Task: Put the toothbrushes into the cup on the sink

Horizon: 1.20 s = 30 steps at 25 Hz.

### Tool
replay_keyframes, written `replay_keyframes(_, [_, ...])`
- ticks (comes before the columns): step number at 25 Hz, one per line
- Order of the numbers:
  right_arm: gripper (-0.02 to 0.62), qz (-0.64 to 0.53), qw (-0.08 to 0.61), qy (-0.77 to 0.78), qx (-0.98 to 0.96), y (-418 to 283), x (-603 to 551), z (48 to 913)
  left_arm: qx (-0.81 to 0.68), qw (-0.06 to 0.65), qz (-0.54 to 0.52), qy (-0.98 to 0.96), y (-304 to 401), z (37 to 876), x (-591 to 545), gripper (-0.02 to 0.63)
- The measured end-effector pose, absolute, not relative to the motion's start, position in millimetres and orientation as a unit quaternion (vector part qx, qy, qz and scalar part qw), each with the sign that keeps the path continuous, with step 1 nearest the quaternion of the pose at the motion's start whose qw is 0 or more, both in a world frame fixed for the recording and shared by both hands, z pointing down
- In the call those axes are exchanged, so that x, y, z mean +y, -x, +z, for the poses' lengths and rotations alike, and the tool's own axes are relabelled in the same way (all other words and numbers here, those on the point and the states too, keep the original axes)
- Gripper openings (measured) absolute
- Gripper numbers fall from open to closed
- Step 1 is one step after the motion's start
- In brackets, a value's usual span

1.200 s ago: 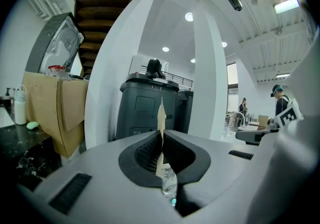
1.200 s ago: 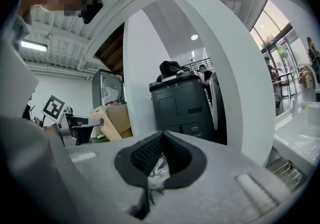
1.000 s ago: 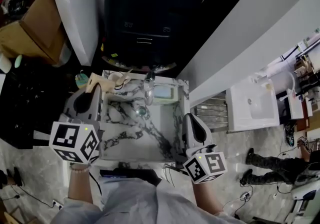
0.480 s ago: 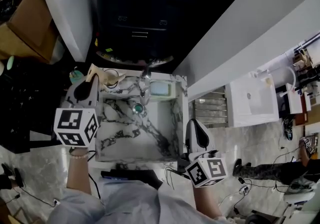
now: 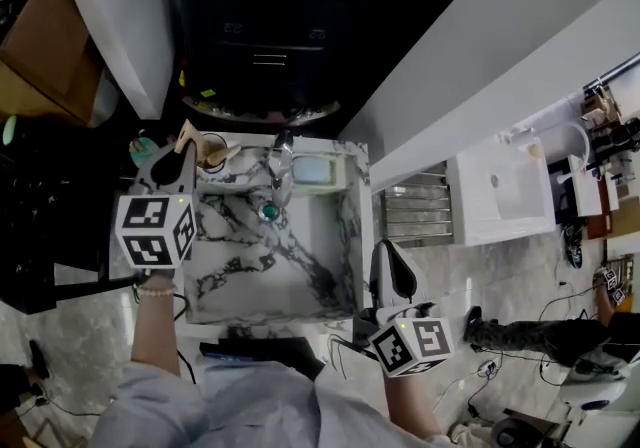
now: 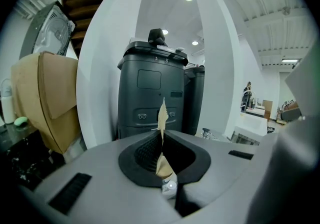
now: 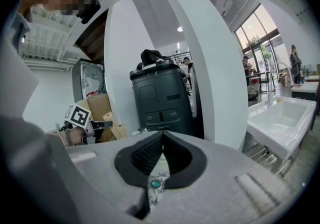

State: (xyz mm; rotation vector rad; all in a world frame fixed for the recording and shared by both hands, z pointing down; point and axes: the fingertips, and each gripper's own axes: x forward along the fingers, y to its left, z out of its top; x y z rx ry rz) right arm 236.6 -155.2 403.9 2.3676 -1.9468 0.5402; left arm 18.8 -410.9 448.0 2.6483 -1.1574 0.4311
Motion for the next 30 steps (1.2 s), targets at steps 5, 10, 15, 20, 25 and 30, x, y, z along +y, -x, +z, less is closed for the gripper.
replay_keyframes(5, [-0.002,0.179,0.014,-0.762,-0.623,-235,-153,407,-0.391,0.126,0.154,-0.899,-22,466,-415,0.006])
replay_keyframes(10, [-0.002,0.182,0.015,-0.762,-0.621,-233,-151,410,-0.384,0.151,0.174,-0.894,-23,489,-418,0.008])
replay_keyframes(15, [-0.002,0.184,0.016,-0.762,-0.621,-230,-149,410,-0.377,0.165,0.183,-0.893,-24,503,-417,0.008])
replay_keyframes(20, [-0.002,0.182,0.016,-0.76,-0.624,-228,-149,409,-0.374,0.173,0.174,-0.894,-27,503,-419,0.008])
replay_keyframes(25, [-0.002,0.18,0.016,-0.755,-0.63,-222,-150,407,-0.376,0.196,0.162,-0.891,-25,503,-421,0.008])
replay_keyframes(30, [-0.002,0.178,0.014,-0.752,-0.635,-216,-152,404,-0.375,0.186,0.166,-0.893,-22,499,-416,0.023])
